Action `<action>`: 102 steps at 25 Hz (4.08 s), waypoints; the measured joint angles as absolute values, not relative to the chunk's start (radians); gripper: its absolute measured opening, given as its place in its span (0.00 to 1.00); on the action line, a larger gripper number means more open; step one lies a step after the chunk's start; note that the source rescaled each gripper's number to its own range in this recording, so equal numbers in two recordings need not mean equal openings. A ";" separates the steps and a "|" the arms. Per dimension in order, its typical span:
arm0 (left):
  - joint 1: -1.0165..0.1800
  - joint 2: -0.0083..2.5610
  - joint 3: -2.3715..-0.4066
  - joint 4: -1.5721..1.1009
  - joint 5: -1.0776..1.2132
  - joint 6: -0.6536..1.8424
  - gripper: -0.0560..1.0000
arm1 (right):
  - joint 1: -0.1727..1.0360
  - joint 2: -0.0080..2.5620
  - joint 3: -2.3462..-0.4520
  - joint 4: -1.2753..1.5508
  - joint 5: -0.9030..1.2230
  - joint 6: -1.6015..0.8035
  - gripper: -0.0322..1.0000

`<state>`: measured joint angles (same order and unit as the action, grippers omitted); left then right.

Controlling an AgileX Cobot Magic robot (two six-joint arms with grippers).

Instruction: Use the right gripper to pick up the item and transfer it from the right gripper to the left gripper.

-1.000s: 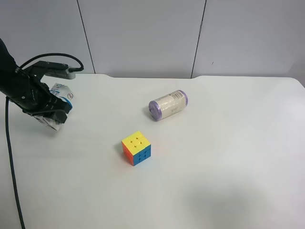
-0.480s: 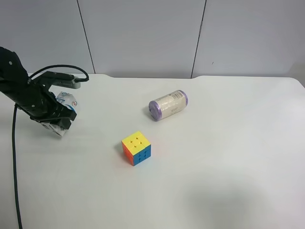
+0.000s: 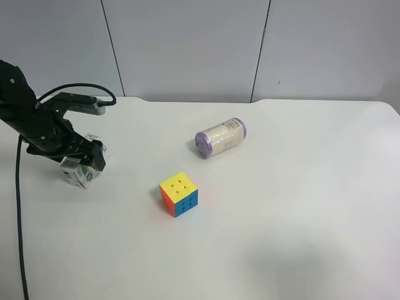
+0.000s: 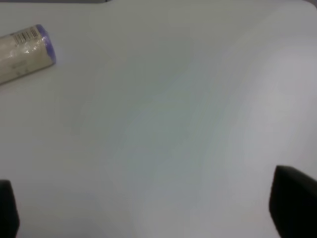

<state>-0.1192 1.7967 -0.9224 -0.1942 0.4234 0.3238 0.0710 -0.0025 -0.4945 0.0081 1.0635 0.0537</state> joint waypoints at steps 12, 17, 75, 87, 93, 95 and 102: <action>-0.119 1.440 -0.922 -0.194 0.834 0.309 1.00 | 0.071 -0.003 -0.494 0.008 1.063 0.054 1.00; -0.119 1.222 -0.922 -0.194 0.950 0.239 1.00 | 0.071 -0.003 -0.494 0.008 1.063 0.054 1.00; 0.038 -0.002 -0.505 0.035 1.063 -0.070 1.00 | 0.071 -0.003 -0.494 0.008 1.063 0.054 1.00; 0.042 -0.002 -0.505 0.035 1.063 -0.069 1.00 | 0.071 -0.003 -0.494 0.008 1.063 0.054 1.00; 0.042 -0.002 -0.505 0.035 1.063 -0.070 1.00 | 0.071 -0.003 -0.494 0.008 1.063 0.054 1.00; 0.042 -0.002 -0.505 0.035 1.063 -0.070 1.00 | 0.071 -0.003 -0.494 0.008 1.063 0.054 1.00; 0.042 -0.002 -0.505 0.035 1.063 -0.070 1.00 | 0.071 -0.003 -0.494 0.008 1.063 0.054 1.00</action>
<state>0.0421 -0.0024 -0.5052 0.0347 1.0626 -0.0702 0.0710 -0.0025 -0.4945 0.0081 1.0635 0.0537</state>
